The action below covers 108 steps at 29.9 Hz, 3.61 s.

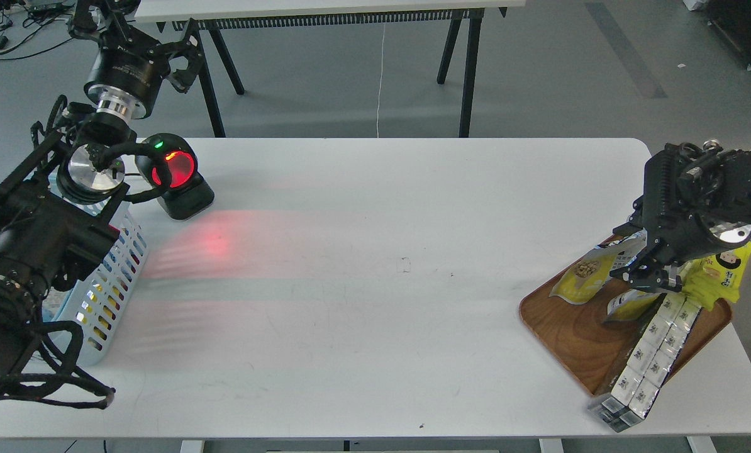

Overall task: Scan snack and place in basket
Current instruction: 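Grasp a yellow snack packet on the tray with the right gripper, then lift the packet and carry it toward the barcode scanner, then lower the packet upright onto the table mid-way and release it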

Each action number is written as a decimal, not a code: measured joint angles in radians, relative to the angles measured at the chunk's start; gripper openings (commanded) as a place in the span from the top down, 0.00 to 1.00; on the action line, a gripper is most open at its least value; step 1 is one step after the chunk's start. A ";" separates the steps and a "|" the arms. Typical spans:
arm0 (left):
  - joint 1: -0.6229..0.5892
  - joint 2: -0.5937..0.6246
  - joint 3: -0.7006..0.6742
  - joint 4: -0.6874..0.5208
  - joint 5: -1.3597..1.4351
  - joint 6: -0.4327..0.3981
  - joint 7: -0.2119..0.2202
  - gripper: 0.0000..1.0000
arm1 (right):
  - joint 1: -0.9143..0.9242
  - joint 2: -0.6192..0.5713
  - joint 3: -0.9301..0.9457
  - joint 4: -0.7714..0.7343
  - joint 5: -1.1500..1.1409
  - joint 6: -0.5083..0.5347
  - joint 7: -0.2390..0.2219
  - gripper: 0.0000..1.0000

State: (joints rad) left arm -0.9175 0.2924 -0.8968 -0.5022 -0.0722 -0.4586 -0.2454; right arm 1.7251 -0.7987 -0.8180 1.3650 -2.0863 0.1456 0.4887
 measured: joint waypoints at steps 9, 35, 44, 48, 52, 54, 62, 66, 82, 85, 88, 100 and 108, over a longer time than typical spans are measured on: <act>0.000 0.001 -0.001 0.001 0.000 0.000 0.000 0.00 | -0.033 0.021 0.029 -0.026 -0.005 0.000 0.000 0.79; -0.001 0.005 -0.002 0.001 -0.001 0.000 0.000 0.00 | 0.049 0.006 0.035 -0.019 0.002 -0.001 0.000 1.00; -0.001 0.016 -0.002 0.001 -0.002 0.000 0.001 0.00 | 0.086 0.031 0.205 -0.030 0.069 -0.014 0.000 1.00; -0.001 0.016 -0.002 0.000 -0.002 0.000 0.001 0.00 | 0.086 0.091 0.260 -0.039 0.076 -0.013 0.000 1.00; -0.001 0.019 -0.001 -0.001 -0.002 -0.001 0.003 0.00 | 0.071 0.132 0.317 -0.063 0.077 -0.013 0.000 1.00; -0.001 0.020 -0.001 -0.001 -0.002 -0.003 0.004 0.00 | 0.052 0.172 0.355 -0.083 0.078 -0.013 0.000 1.00; -0.001 0.023 0.002 -0.001 -0.002 -0.003 0.004 0.00 | 0.020 0.359 0.421 -0.166 0.088 -0.001 0.000 1.00; -0.001 0.030 0.002 -0.001 -0.001 -0.008 0.003 0.00 | 0.017 0.472 0.423 -0.250 0.091 0.000 0.000 1.00; 0.000 0.038 0.002 -0.001 -0.001 -0.020 0.001 0.00 | -0.068 0.773 0.450 -0.444 0.120 0.000 0.000 1.00; 0.000 0.038 0.001 -0.001 -0.001 -0.020 0.001 0.00 | -0.090 0.795 0.455 -0.476 0.120 0.000 0.000 1.00; 0.000 0.038 0.001 -0.001 -0.001 -0.020 0.001 0.00 | -0.103 0.798 0.456 -0.493 0.120 0.000 0.000 1.00; 0.000 0.037 0.002 -0.001 -0.001 -0.021 0.001 0.00 | -0.106 0.799 0.446 -0.488 0.120 0.046 0.000 1.00; 0.000 0.036 0.001 -0.001 -0.001 -0.023 0.000 0.00 | -0.089 0.799 0.439 -0.455 0.118 0.092 0.000 1.00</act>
State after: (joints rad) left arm -0.9172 0.3288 -0.8959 -0.5031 -0.0737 -0.4817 -0.2454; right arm 1.6362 0.0001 -0.3794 0.9103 -1.9679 0.2378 0.4887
